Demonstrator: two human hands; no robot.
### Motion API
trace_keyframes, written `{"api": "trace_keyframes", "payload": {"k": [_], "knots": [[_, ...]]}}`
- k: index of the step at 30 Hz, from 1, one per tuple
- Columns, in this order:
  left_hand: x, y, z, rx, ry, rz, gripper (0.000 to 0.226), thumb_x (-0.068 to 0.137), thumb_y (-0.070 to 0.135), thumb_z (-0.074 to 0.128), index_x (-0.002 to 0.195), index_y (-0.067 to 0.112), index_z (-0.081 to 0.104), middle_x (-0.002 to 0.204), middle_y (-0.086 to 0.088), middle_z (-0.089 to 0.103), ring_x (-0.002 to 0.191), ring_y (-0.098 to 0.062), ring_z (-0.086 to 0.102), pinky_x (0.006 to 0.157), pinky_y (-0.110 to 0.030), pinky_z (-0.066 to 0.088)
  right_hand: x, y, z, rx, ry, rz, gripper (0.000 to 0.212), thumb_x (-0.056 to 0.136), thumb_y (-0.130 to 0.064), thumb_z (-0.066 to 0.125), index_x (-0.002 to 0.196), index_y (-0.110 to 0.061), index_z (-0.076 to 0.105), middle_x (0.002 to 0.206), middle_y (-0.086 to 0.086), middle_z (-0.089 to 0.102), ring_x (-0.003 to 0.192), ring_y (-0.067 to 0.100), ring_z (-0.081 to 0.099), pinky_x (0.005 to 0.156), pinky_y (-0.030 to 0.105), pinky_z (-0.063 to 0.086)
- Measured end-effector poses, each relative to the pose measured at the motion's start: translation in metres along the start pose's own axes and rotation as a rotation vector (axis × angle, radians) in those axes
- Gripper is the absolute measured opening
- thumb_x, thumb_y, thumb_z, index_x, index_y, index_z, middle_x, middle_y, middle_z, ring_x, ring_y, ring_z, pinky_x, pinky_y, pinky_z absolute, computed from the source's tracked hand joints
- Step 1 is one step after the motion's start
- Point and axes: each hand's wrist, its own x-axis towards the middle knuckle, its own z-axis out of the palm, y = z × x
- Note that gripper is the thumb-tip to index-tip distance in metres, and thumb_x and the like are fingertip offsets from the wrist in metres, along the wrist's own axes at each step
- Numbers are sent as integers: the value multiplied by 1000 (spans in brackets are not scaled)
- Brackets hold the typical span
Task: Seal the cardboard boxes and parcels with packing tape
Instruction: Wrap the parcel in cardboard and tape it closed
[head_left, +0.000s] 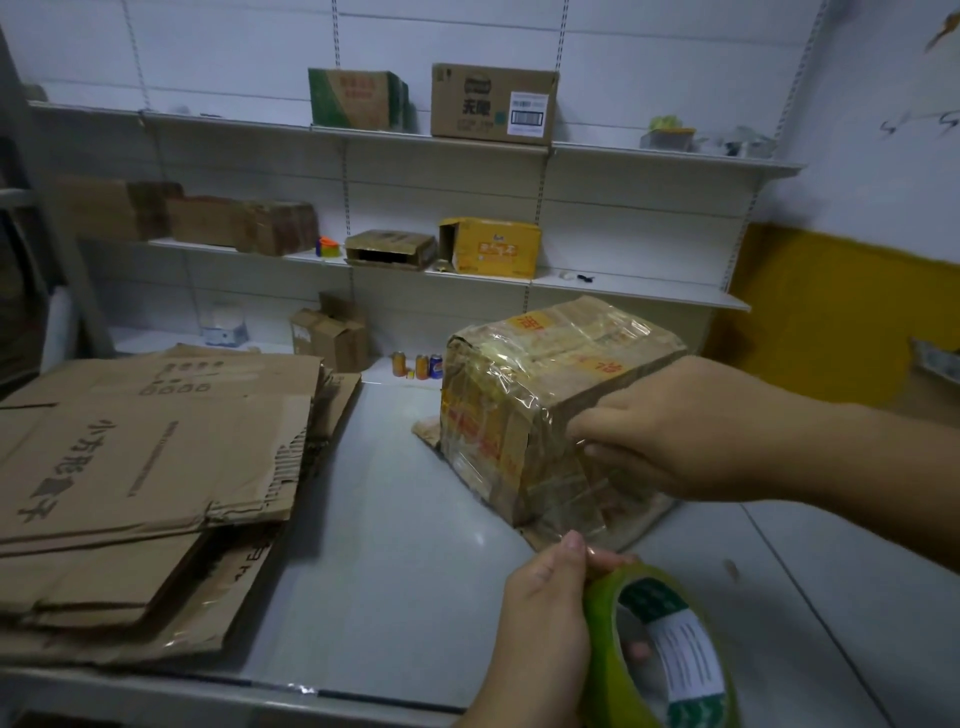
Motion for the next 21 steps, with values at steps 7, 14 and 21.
{"api": "trace_keyframes", "payload": {"k": [7, 14, 21], "knots": [[-7, -2, 1, -18, -10, 0, 49, 100, 33, 40, 75, 5, 72, 71, -10, 71, 52, -19, 60, 51, -32, 53, 27, -1, 12, -166, -74, -1, 23, 99, -27, 32, 122, -23, 29, 89, 0, 61, 69, 20, 58, 53, 30, 46], [-5, -4, -3, -15, -18, -32, 51, 101, 35, 37, 78, 8, 75, 81, -11, 73, 64, -22, 65, 60, -37, 57, 16, 19, 20, -147, 11, -41, 44, 98, -28, 33, 141, -32, 20, 100, -1, 64, 79, 20, 61, 68, 34, 54], [-8, -3, 0, -6, -17, 5, 49, 101, 33, 37, 84, 5, 73, 79, -13, 71, 53, -17, 62, 54, -35, 55, 19, 26, 32, -128, 217, -114, 41, 80, -8, 65, 116, -18, 50, 73, 5, 66, 51, 24, 58, 40, 34, 50]]}}
